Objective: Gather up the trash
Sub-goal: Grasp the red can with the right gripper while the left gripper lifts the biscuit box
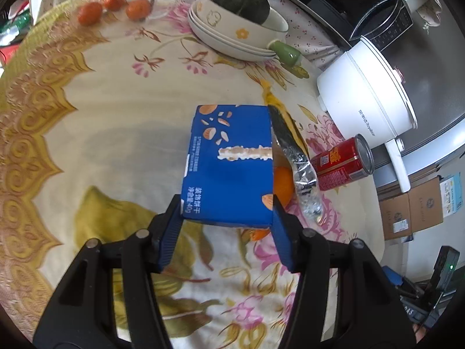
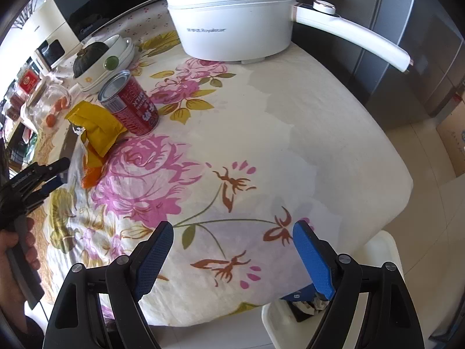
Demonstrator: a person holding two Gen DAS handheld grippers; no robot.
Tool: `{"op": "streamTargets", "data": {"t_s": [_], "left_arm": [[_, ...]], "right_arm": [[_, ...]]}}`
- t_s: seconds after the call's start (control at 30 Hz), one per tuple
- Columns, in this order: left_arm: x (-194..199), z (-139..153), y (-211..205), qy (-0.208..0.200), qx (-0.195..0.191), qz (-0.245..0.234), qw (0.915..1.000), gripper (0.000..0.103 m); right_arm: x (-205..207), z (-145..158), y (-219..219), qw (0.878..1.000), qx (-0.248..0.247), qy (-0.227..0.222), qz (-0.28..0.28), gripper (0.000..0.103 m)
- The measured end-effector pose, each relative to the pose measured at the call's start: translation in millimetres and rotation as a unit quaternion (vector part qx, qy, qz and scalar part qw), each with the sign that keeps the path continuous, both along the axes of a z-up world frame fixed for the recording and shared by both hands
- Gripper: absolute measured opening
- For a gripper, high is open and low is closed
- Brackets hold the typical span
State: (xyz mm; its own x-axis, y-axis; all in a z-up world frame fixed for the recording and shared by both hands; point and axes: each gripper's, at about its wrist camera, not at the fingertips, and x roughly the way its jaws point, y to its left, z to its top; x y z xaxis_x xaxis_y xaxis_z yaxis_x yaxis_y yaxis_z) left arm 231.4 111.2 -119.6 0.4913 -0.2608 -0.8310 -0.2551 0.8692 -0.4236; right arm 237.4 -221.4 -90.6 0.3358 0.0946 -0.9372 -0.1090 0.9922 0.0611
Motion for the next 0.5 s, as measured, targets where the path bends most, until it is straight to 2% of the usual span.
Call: {"op": "streamTargets", "data": {"t_s": [0.27, 0.5], "left_arm": [[-25.6, 39.8, 25.4, -0.024, 0.070, -0.014, 0.9972, 0.058], [-48.4, 59.7, 38.0, -0.038, 0.091, -0.031, 0.9947, 0.059]], "right_arm": [[8.5, 4.4, 47.7, 0.999, 0.003, -0.012, 0.030, 0.086], [50.1, 23.1, 97.5, 0.998, 0.008, -0.039, 0.047, 0.086]]}}
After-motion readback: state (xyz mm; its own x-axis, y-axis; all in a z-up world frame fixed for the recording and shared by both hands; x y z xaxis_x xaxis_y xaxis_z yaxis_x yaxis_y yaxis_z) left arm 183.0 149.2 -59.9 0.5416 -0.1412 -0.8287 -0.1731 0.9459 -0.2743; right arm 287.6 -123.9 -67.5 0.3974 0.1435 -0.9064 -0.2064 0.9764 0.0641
